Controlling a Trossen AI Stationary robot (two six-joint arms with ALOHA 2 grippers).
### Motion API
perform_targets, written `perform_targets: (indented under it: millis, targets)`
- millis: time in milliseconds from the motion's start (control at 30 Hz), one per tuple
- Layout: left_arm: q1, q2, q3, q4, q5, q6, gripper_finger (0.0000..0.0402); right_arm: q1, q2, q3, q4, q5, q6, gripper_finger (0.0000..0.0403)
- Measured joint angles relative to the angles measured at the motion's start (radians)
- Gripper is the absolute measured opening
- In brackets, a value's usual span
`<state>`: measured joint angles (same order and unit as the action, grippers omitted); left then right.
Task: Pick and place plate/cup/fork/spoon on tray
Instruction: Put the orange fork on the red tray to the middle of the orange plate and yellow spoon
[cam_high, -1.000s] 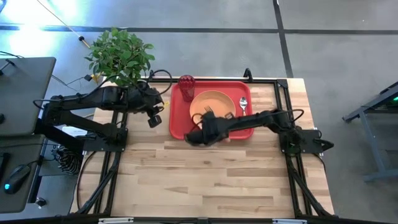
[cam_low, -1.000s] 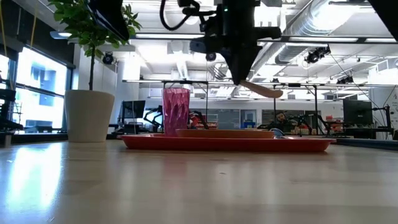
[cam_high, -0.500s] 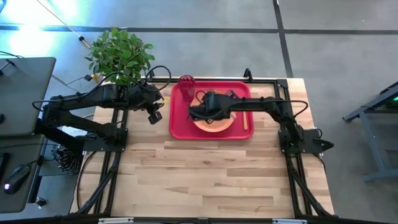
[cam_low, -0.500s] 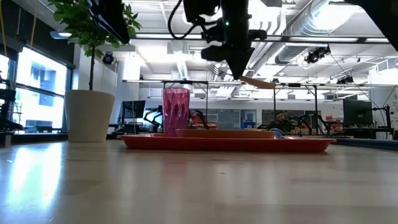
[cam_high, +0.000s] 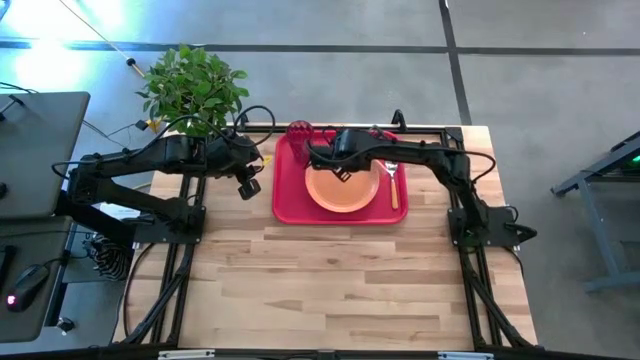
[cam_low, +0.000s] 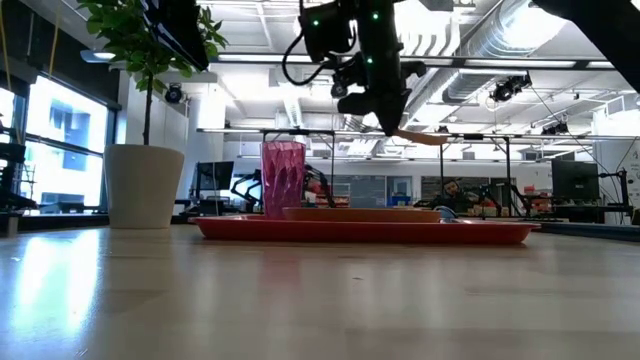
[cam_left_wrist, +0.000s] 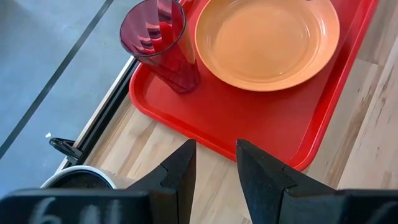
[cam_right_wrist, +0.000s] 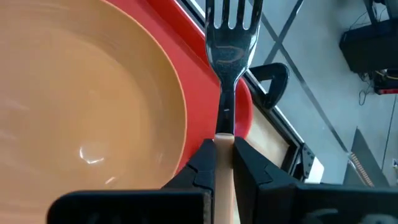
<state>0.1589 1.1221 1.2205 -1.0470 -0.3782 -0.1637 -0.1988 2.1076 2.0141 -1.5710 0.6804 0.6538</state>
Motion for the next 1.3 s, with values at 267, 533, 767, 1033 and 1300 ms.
perform_targets:
  millis: [267, 533, 767, 1033, 1300]
  targets:
    - [0.0, 0.0, 0.0, 0.0, -0.002, -0.001, 0.0103, -0.009, -0.085, -0.238, 0.017, -0.033, 0.066, 0.0009]
    - [0.0, 0.0, 0.0, 0.003, -0.024, -0.001, 0.0103, -0.058, -0.299, -0.56, 0.296, -0.145, 0.141, 0.0009]
    - [0.0, 0.0, 0.0, 0.006, -0.037, -0.001, 0.0103, -0.125, -0.477, -0.868, 0.613, -0.332, 0.266, 0.0009]
    - [0.0, 0.0, 0.0, 0.006, -0.038, -0.01, 0.0103, -0.2, -0.578, -1.072, 0.838, -0.46, 0.36, 0.001]
    - [0.0, 0.0, 0.0, 0.008, -0.039, -0.018, 0.0103, -0.271, -0.582, -1.143, 0.958, -0.544, 0.36, 0.001]
